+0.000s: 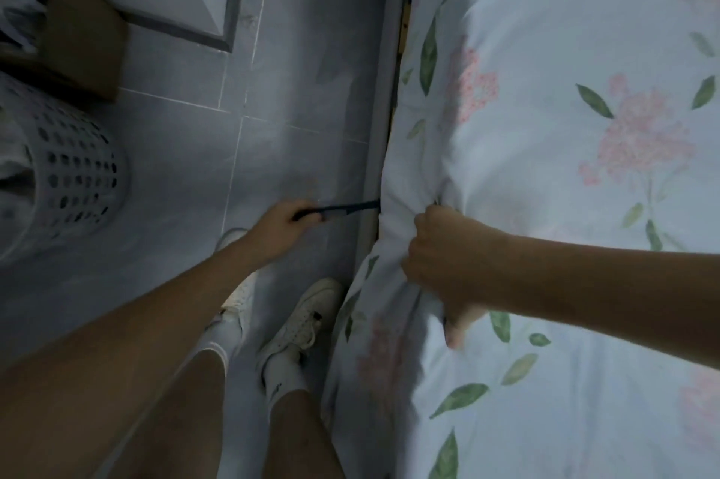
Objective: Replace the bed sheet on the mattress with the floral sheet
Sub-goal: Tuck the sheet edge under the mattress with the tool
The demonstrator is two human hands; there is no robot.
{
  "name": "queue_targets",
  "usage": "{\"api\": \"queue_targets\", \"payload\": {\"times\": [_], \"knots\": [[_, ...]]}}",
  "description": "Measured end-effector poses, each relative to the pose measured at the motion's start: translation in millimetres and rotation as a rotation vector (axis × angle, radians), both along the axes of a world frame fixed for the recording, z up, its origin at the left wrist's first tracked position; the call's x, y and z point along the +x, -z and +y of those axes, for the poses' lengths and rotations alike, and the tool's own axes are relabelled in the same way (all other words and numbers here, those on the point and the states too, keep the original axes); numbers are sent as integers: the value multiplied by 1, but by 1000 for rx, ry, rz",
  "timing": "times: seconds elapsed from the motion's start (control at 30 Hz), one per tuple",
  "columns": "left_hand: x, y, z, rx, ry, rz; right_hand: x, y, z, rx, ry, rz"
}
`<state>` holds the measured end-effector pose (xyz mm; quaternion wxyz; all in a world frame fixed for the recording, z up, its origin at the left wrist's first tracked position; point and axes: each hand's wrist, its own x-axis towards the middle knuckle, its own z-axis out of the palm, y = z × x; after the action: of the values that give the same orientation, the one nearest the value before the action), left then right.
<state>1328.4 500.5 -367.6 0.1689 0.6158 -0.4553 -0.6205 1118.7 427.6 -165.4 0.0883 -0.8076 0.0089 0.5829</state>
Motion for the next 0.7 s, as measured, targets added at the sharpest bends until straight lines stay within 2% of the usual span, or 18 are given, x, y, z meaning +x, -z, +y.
{"api": "queue_targets", "payload": {"times": [0.1,0.2,0.3,0.37,0.5,0.57,0.7], "knots": [[48,-11,85,143,-157,-72,17,14,1,-10,49,73],[67,-16,150,169,-120,-114,21,22,5,-61,70,79],[60,-18,183,197,-105,-79,10,9,43,-77,18,-205],[49,-25,196,163,-111,-82,3,-7,97,46,121,-317],[26,-37,206,92,-89,-94,-12,-5,177,83,134,-161],[16,-40,206,96,-68,-142,-15,7,183,57,145,-121],[2,-37,204,93,-60,-172,0,13,180,42,35,-21]]}}
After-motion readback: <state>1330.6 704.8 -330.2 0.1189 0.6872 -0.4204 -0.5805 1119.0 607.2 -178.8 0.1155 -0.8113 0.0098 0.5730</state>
